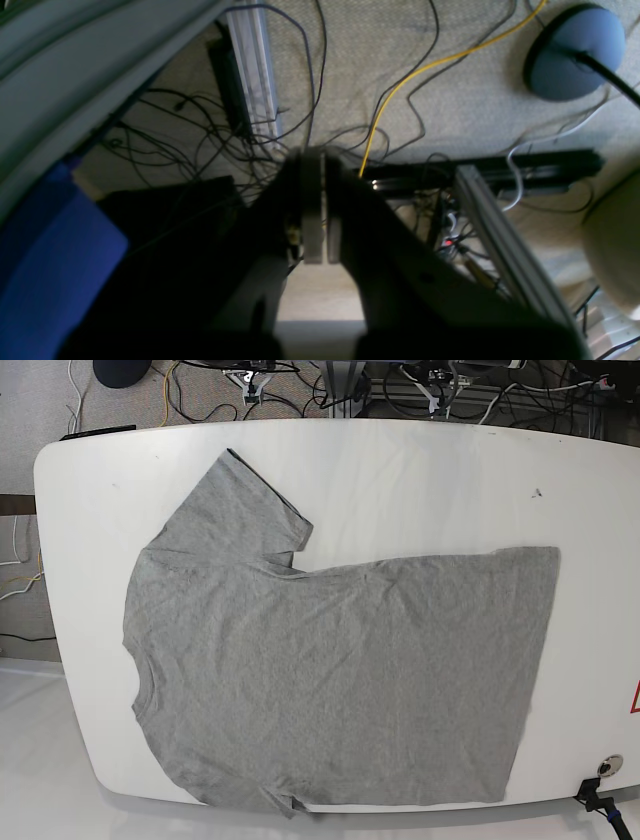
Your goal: Fold the T-shirt properly
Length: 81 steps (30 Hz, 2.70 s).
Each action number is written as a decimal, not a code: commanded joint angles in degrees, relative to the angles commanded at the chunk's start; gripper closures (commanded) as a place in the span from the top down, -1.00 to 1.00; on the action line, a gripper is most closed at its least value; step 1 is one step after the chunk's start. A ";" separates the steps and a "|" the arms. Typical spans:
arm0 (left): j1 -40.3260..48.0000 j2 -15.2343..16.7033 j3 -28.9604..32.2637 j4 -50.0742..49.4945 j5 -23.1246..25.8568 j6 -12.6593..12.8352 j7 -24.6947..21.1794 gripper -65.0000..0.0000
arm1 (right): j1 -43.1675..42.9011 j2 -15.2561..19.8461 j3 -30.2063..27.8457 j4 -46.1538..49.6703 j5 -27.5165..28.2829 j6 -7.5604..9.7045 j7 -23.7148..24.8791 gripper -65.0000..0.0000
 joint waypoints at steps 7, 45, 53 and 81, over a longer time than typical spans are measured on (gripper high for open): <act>0.11 -0.28 0.00 -0.10 0.30 0.14 0.58 -1.00 | -0.07 0.27 0.21 0.44 0.15 0.14 -0.60 -1.00; 33.40 -13.64 4.95 41.39 -7.55 -0.60 1.83 -1.00 | -37.87 13.87 -7.16 38.68 7.26 -0.45 -4.16 -1.00; 45.88 -16.55 6.63 63.06 -10.92 -1.58 1.74 -1.00 | -46.62 15.91 -6.57 50.33 7.65 -0.82 -6.05 -1.00; 63.56 -16.88 -12.18 123.07 -15.36 -1.30 11.43 -1.00 | -69.95 16.18 3.13 114.05 3.15 -17.12 -8.20 -1.00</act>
